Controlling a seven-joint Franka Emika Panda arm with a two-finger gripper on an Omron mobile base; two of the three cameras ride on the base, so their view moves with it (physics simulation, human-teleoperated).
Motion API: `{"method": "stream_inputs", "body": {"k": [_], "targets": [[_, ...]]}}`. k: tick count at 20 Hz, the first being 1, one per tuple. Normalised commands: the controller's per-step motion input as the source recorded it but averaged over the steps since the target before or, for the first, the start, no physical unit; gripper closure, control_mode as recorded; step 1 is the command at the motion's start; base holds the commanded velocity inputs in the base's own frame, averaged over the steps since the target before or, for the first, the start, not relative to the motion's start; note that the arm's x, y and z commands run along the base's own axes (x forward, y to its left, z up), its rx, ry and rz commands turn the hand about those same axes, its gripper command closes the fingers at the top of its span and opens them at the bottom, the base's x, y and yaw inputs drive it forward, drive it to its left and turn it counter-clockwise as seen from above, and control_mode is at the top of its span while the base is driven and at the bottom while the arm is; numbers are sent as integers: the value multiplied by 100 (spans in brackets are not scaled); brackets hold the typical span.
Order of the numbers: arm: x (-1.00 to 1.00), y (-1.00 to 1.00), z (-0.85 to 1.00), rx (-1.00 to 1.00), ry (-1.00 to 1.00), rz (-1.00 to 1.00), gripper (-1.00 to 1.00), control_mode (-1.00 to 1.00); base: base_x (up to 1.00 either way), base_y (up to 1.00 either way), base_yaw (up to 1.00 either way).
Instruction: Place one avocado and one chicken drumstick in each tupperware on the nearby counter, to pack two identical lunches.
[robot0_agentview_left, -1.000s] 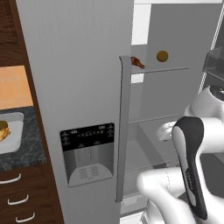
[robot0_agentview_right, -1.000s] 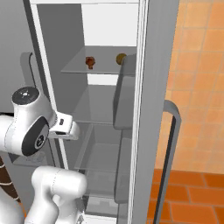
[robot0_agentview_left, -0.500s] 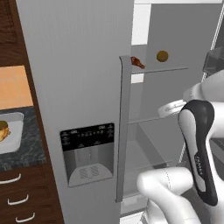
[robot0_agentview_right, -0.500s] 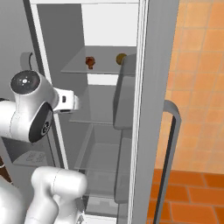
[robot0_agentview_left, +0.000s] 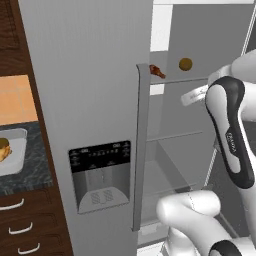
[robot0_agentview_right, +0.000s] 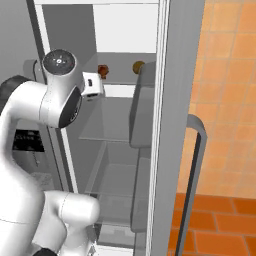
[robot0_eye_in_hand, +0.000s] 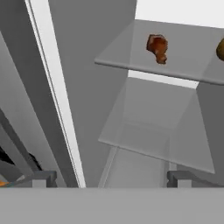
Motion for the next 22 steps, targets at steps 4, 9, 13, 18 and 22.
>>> {"method": "stream_inputs", "body": {"k": [4, 9, 13, 18, 22], "targets": [[83, -2, 34, 0, 0, 8, -100, -100, 0, 0, 0], [78, 0, 11, 3, 11, 0, -100, -100, 0, 0, 0], [93, 0, -9, 3, 8, 0, -100, -100, 0, 0, 0], [96, 1, -24, 0, 1, 0, -100, -100, 0, 0, 0], [83, 9, -34, -3, -1, 0, -100, -100, 0, 0, 0]]}}
